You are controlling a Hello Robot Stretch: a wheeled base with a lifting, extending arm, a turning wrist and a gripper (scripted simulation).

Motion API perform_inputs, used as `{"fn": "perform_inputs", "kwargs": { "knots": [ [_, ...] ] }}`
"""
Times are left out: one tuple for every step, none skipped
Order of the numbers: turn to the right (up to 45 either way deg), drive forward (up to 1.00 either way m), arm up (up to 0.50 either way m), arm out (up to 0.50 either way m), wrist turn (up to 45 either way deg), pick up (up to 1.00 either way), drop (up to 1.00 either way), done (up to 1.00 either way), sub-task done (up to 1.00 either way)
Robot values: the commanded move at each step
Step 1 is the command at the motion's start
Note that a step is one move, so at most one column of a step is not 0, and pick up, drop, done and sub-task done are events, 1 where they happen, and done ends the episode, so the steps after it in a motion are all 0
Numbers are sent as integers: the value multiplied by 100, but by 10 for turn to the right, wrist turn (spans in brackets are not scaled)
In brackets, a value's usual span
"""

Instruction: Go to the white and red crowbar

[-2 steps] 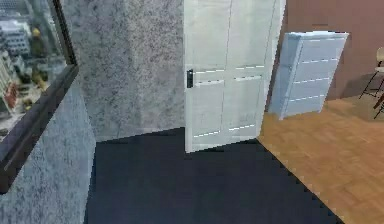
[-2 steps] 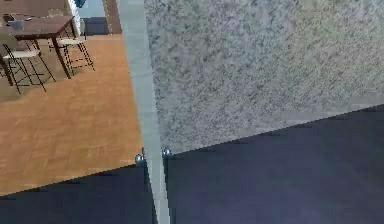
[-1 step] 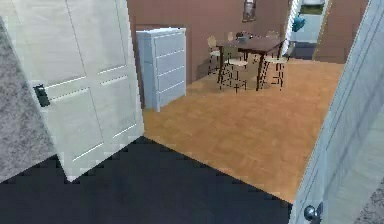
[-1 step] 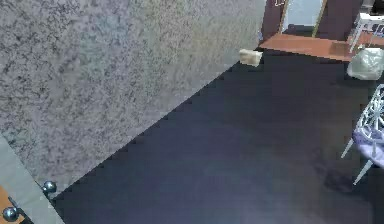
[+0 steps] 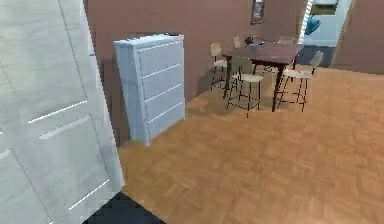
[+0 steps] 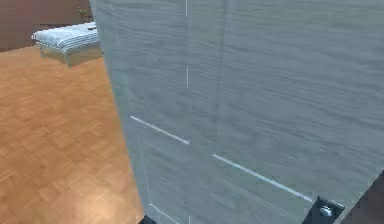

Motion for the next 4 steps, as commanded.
{"fn": "perform_inputs", "kwargs": {
  "knots": [
    [390,0,0,0,0,0,0,0,0],
    [0,100,0,0,0,0,0,0,0],
    [0,100,0,0,0,0,0,0,0],
    [30,0,0,0,0,0,0,0,0]
  ]
}}
